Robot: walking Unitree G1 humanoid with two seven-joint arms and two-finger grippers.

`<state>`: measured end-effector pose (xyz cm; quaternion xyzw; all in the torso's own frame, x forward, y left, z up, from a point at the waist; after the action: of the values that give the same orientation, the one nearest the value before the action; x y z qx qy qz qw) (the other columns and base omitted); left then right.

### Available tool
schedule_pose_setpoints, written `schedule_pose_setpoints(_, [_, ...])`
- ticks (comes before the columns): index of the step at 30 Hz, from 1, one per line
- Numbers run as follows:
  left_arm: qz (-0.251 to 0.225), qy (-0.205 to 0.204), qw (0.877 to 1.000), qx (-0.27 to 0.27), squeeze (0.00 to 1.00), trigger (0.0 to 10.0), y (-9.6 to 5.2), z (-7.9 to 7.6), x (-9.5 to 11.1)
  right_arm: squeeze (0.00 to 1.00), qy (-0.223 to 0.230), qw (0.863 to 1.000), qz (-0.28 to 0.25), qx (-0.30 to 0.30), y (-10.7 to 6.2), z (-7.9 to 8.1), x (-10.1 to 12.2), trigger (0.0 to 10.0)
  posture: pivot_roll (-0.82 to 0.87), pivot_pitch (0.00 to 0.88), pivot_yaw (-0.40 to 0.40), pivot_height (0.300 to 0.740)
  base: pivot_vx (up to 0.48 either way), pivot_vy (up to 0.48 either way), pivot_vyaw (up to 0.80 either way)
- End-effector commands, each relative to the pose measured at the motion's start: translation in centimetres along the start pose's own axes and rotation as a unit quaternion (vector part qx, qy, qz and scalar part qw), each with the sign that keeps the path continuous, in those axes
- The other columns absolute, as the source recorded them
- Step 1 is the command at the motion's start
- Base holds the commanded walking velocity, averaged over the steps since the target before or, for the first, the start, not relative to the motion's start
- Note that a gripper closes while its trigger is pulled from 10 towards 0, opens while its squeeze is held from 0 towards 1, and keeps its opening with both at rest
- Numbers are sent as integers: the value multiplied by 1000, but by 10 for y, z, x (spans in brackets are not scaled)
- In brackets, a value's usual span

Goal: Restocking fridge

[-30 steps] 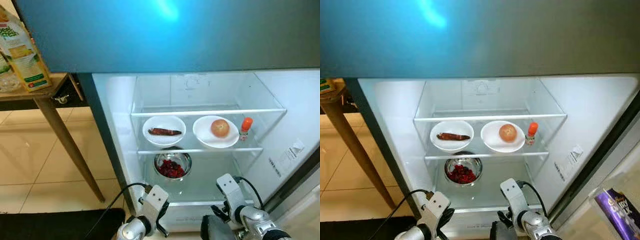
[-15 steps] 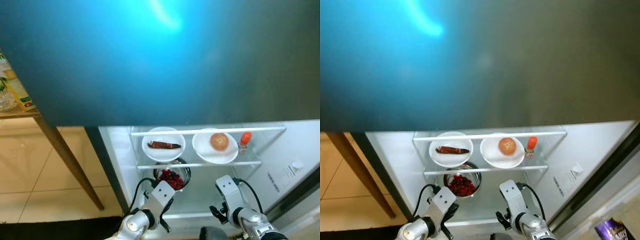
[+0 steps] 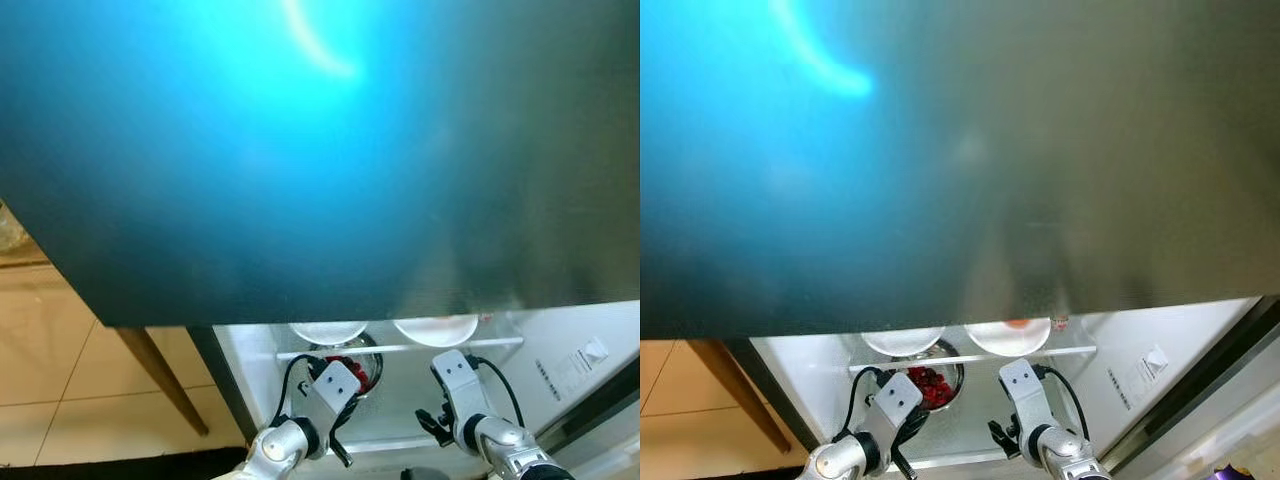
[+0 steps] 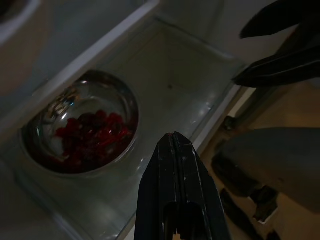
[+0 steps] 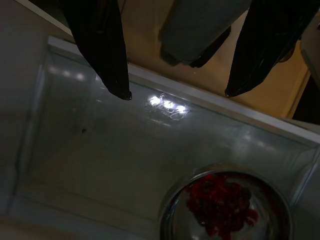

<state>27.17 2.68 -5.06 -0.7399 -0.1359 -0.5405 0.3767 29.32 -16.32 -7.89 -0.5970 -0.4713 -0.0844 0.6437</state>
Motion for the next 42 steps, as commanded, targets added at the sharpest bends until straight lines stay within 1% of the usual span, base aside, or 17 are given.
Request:
schedule_pose_setpoints(1, [-3, -1, 1000, -12, 0, 10000, 4, -6, 4, 0, 0, 1000, 8, -1, -1, 1, -5, 10000, -91, 0, -18, 645, 0, 0, 0])
schedule_pose_setpoints(2, [-7, 0, 1000, -16, 0, 10000, 6, -9, 7, 0, -1, 1000, 13, -1, -1, 2, -8, 10000, -93, 0, -18, 645, 0, 0, 0])
schedule_pose_setpoints(7, [-10, 2, 1000, -23, 0, 10000, 8, -11, 9, 0, 1, 1000, 12, 4, -2, 3, -10, 10000, -93, 0, -18, 645, 0, 0, 0])
schedule_pose_setpoints(12, [-11, 3, 999, -30, 0, 10000, 10, -15, 11, 0, 6, 1000, 10, 6, -3, 3, -11, 10000, -91, 0, -18, 660, 0, 0, 0])
schedule_pose_setpoints(17, [-11, 3, 999, -32, 0, 10000, 10, -16, 12, 0, 7, 1000, 11, 4, -3, 3, -12, 10000, -91, 0, -18, 665, 0, 0, 0])
schedule_pose_setpoints(21, [-14, -7, 999, -35, 0, 10000, 11, -18, 13, 0, 15, 1000, 19, -1, -5, 2, -20, 10000, -93, 0, -15, 680, 0, 0, 0])
schedule_pose_setpoints(24, [-12, -8, 999, -34, 0, 10000, 12, -18, 12, 0, 18, 999, 26, -5, -7, 2, -26, 10000, -93, 0, -16, 690, 0, 0, 0])
schedule_pose_setpoints(28, [2, 4, 999, -37, 0, 10000, 11, -20, 7, 0, 23, 999, 36, -10, -9, 2, -34, 10000, -95, 0, -14, 705, 0, 0, 0])
schedule_pose_setpoints(35, [11, 5, 999, -41, 0, 10000, 10, -21, 3, 0, 26, 999, 42, -15, -11, 1, -39, 10000, -97, 0, -13, 715, 0, 0, 0])
schedule_pose_setpoints(38, [36, 18, 998, -48, 0, 10000, 9, -26, -8, 0, 27, 998, 51, -22, -13, 0, -45, 10000, -97, 0, -15, 730, 0, 0, 0])
schedule_pose_setpoints(42, [42, 18, 998, -50, 0, 10000, 9, -28, -10, 0, 24, 997, 63, -32, -14, -2, -49, 10000, -97, 0, -15, 735, 0, 0, 0])
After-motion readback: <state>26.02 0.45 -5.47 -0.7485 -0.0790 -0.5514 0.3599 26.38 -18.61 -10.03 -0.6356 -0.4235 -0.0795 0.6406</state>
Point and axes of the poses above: a point about 5 cm out from each wrist's last joint towards the gripper, its own y axis pointing out of the wrist towards the gripper, its own x axis along the axis of the wrist's last joint, z = x × y, the point moved 6 cm from there along y, pointing out of the wrist towards the gripper, and after that the axes turned 9 degrees about -y, right-handed, at the moved point
